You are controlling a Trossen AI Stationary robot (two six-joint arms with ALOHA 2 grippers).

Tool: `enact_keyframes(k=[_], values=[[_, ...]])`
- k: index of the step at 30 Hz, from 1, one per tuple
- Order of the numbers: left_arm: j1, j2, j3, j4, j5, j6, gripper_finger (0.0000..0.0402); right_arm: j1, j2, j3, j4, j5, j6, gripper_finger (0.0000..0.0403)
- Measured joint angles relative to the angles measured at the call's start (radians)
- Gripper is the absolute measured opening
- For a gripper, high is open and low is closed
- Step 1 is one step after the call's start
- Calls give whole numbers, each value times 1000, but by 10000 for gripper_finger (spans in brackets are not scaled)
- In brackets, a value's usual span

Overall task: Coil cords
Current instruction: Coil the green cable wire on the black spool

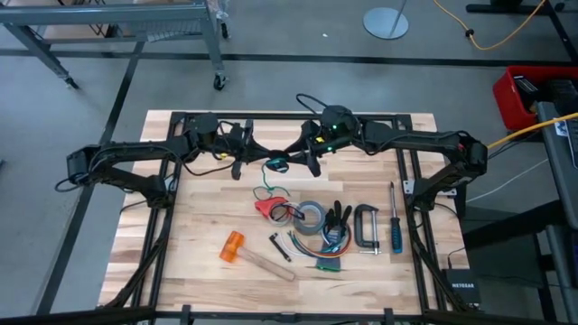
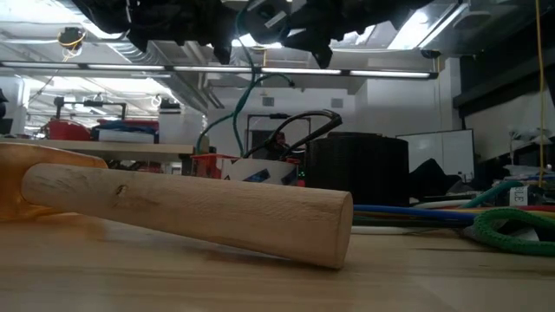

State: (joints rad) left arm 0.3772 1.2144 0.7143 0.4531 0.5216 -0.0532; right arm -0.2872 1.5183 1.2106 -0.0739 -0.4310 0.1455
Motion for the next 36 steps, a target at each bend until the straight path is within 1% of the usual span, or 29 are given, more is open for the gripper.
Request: enact_keyframes(k=[9,17,21,31,33,36], values=[[-10,0,0,7,0,0,0,0,1,0,25,-10,3,170],[-10,0,-1,10,5,0,0,10,14,0,61,-50,4,166],[-10,0,-1,9,11,1,0,21,24,0,88,-60,4,136],[-9,-1,-3,-4,6,-1,0,26,46,0,111,-69,3,17],[-9,-2,-3,-3,7,1,0,25,47,0,111,-67,3,10],[-9,-2,-3,5,5,4,0,25,48,-1,110,-67,4,11]])
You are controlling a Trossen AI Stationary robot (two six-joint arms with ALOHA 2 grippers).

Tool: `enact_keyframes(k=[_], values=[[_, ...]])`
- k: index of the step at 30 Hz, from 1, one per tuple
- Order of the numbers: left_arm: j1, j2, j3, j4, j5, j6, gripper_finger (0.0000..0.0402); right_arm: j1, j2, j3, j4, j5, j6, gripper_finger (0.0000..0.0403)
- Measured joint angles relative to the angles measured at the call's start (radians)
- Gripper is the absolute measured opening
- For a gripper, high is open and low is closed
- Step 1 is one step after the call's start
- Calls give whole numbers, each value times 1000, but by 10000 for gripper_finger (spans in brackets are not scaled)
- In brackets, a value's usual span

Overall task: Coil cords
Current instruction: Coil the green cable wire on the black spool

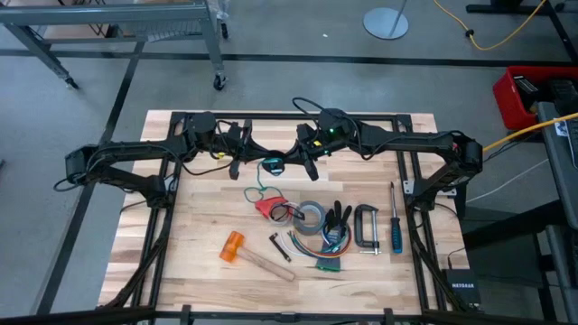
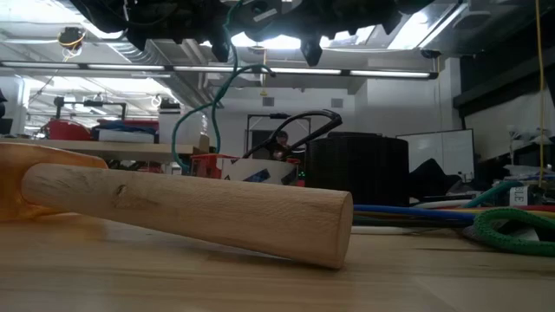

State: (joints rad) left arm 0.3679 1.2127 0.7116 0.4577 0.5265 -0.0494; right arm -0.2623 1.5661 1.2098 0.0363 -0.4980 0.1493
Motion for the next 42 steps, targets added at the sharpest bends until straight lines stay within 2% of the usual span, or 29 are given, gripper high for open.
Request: enact_keyframes(k=[6,12,23,31,42], values=[[0,2,1,3,-5,-14,12,0,2,0,-20,10,2,6],[28,-27,1,-2,-17,-14,45,-9,-18,0,-59,31,2,4],[105,-123,3,-8,-19,-23,105,-111,-78,2,-150,25,-27,2],[84,-104,3,-114,-18,1,109,-175,-81,2,-151,22,-28,2],[50,1,3,-99,-78,4,109,-176,-82,2,-83,8,-32,2]])
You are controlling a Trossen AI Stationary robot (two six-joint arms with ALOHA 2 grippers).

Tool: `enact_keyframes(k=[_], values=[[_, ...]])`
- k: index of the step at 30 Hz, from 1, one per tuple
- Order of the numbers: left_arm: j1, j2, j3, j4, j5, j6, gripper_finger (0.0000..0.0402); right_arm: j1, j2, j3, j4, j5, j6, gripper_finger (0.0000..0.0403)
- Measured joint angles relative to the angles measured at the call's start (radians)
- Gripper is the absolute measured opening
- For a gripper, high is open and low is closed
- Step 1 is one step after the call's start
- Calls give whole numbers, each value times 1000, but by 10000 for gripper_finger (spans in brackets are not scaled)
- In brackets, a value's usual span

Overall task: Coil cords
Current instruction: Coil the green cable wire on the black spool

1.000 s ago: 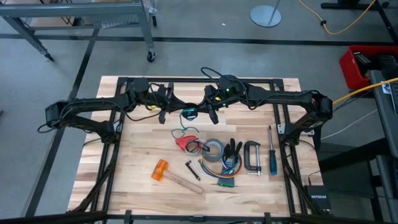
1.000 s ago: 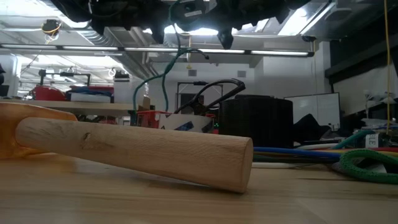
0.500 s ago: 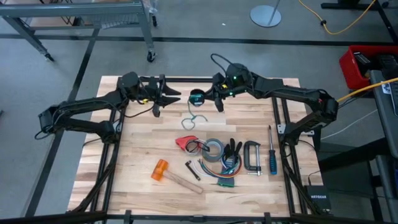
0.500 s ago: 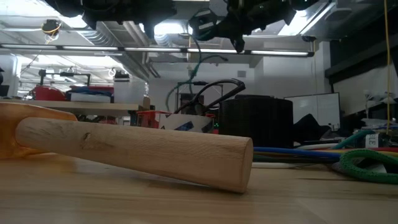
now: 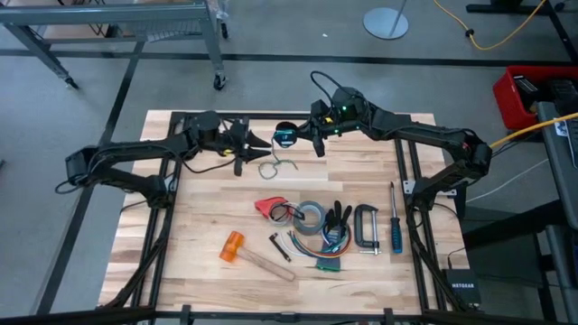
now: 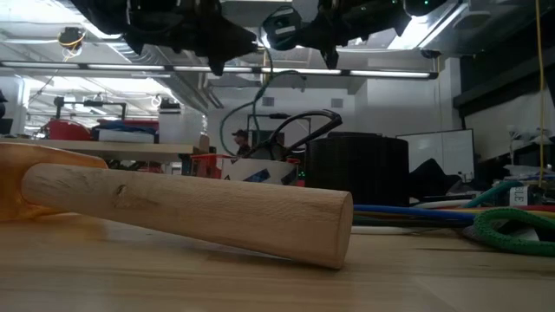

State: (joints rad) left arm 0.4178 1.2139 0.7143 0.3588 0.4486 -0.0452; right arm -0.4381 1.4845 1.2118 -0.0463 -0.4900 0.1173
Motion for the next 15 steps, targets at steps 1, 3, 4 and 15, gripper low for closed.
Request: enact_keyframes(k=[1,3,4,15], values=[[-2,9,0,5,0,0,109,0,0,0,0,0,0,2],[-9,27,0,28,0,-4,109,0,0,0,0,0,0,2],[-13,36,0,44,-1,-7,109,0,0,0,0,0,0,2],[-70,76,0,90,0,-31,109,0,0,0,-1,0,-17,2]])
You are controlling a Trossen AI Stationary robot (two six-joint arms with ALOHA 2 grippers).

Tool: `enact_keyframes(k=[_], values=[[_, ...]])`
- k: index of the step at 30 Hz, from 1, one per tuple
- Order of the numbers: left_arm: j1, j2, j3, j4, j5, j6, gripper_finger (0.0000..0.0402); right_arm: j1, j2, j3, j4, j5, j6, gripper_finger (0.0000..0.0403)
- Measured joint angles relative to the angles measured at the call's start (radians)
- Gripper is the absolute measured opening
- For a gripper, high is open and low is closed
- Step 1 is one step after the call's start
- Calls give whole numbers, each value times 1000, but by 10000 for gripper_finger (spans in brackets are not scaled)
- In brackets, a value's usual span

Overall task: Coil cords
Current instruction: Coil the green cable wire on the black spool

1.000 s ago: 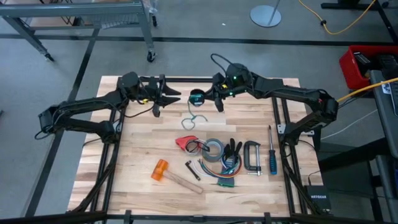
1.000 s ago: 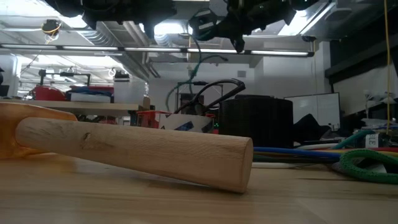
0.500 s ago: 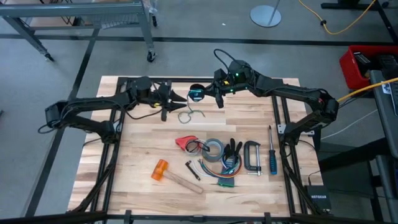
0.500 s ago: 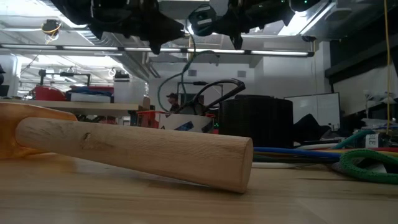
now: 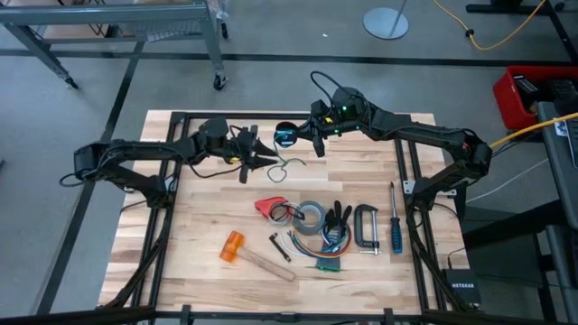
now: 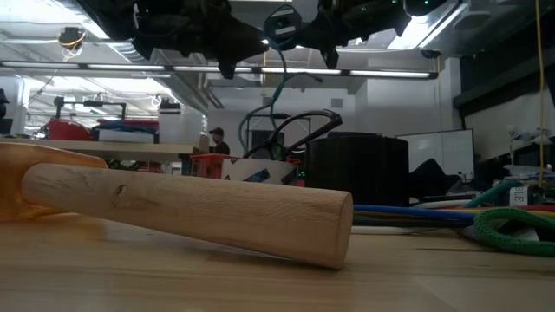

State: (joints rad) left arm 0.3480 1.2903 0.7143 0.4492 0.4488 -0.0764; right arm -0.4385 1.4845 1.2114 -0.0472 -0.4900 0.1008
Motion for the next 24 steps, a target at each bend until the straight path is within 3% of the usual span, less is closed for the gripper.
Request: enact_keyframes(k=[24], values=[[-28,-1,-1,81,-27,-25,109,0,0,0,-2,0,-4,2]])
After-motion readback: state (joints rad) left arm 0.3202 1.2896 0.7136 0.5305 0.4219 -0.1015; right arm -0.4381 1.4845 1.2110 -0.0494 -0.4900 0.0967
